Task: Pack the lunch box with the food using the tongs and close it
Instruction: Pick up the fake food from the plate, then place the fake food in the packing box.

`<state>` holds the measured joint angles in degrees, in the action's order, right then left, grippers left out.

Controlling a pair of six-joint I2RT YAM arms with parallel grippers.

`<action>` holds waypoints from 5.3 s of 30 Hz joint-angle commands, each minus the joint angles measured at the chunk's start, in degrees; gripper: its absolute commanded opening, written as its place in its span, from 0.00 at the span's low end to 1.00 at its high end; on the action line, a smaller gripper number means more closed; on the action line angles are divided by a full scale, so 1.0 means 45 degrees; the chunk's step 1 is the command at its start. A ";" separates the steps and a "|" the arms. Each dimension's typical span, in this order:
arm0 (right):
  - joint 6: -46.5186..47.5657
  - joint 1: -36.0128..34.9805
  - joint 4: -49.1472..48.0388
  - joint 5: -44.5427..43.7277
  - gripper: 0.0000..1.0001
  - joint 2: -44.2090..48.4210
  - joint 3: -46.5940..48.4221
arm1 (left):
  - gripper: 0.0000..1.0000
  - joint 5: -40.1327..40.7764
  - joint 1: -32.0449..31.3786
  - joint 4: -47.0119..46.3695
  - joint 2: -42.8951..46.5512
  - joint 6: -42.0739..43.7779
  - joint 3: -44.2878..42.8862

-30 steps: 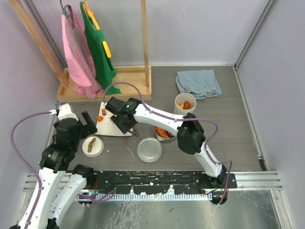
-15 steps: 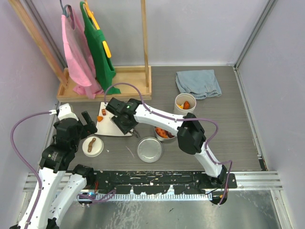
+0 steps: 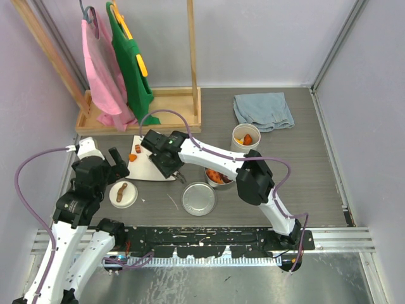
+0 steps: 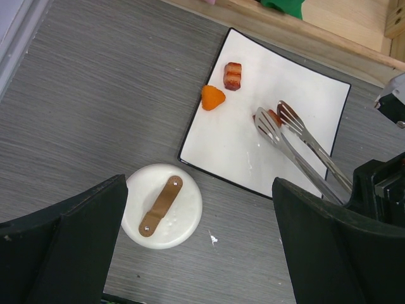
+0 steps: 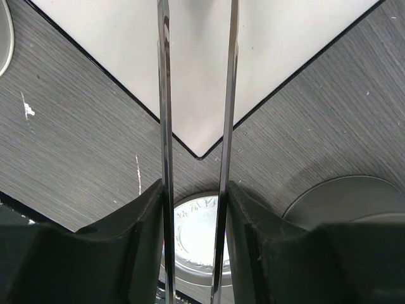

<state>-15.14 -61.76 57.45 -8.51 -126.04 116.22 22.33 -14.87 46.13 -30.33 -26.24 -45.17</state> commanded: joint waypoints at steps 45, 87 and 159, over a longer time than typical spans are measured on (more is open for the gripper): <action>-0.0489 0.0001 -0.1224 0.0379 0.47 0.2827 -0.2197 | 0.98 0.0112 0.0060 -0.0405 -0.0215 -0.0067 0.0042; -0.0868 0.0008 -0.1082 0.0391 0.40 0.2931 -0.2276 | 0.98 0.0059 0.0053 -0.0407 -0.0293 -0.0067 0.0037; -0.2587 0.2454 -0.0617 -0.0182 0.49 1.0455 -0.7583 | 0.98 -0.0202 0.0046 -0.0427 -0.0333 -0.0049 0.0065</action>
<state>-27.57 -50.87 61.49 -14.00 -76.49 77.41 21.23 -14.87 46.13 -32.12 -26.30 -44.75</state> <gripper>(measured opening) 0.502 0.980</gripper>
